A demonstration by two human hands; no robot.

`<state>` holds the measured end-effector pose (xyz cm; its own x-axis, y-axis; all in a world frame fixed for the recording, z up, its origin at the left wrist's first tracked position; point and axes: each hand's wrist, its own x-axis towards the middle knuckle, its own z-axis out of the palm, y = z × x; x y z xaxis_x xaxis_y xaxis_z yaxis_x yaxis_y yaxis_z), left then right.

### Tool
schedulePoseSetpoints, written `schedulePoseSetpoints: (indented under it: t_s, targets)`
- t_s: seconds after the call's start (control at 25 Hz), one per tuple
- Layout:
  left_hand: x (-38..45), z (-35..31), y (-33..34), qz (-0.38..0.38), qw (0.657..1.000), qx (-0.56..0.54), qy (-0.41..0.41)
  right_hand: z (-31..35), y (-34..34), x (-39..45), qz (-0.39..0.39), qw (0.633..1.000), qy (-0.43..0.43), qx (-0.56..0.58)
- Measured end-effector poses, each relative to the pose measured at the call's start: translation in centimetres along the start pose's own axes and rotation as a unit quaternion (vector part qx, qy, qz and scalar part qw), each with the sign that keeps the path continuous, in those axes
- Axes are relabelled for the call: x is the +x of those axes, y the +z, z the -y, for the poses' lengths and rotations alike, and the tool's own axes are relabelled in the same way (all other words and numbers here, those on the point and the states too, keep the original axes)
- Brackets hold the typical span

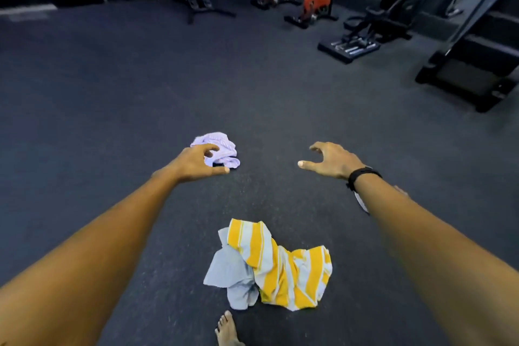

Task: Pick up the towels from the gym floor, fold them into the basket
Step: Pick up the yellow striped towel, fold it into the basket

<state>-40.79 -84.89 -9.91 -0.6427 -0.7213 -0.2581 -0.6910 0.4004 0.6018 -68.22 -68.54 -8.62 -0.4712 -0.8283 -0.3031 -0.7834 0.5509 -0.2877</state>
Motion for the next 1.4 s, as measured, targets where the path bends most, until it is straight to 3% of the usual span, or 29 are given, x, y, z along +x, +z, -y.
schedulePoseSetpoints:
  t_s: [0.2,0.48,0.64,0.92,1.12,1.2,1.4]
  targets:
    - [11.2,7.7,6.5,0.079,0.996,-0.003,-0.05,-2.7,10.8,10.7,0.06,0.997,0.039,-0.015]
    - [22.5,21.5,22.4,0.165,0.979,-0.017,-0.117,-9.8,34.6,22.4,0.173,0.982,0.068,-0.03]
    - [27.4,28.7,33.8,0.207,0.968,-0.026,-0.14,-15.5,48.2,26.6,0.208,0.972,0.108,-0.011]
    - [30.4,37.9,49.9,0.251,0.951,-0.063,-0.169,-21.8,65.2,31.6,0.23,0.966,0.113,-0.013]
    - [30.3,41.0,54.2,0.26,0.951,-0.042,-0.164,-21.4,72.3,34.1,0.186,0.968,0.166,0.015]
    - [30.5,41.2,54.2,0.259,0.952,-0.038,-0.161,-20.5,73.1,34.3,0.128,0.977,0.168,0.029]
    - [31.5,35.9,48.3,0.238,0.957,-0.052,-0.16,-17.7,64.9,34.0,-0.012,0.97,0.108,0.219]
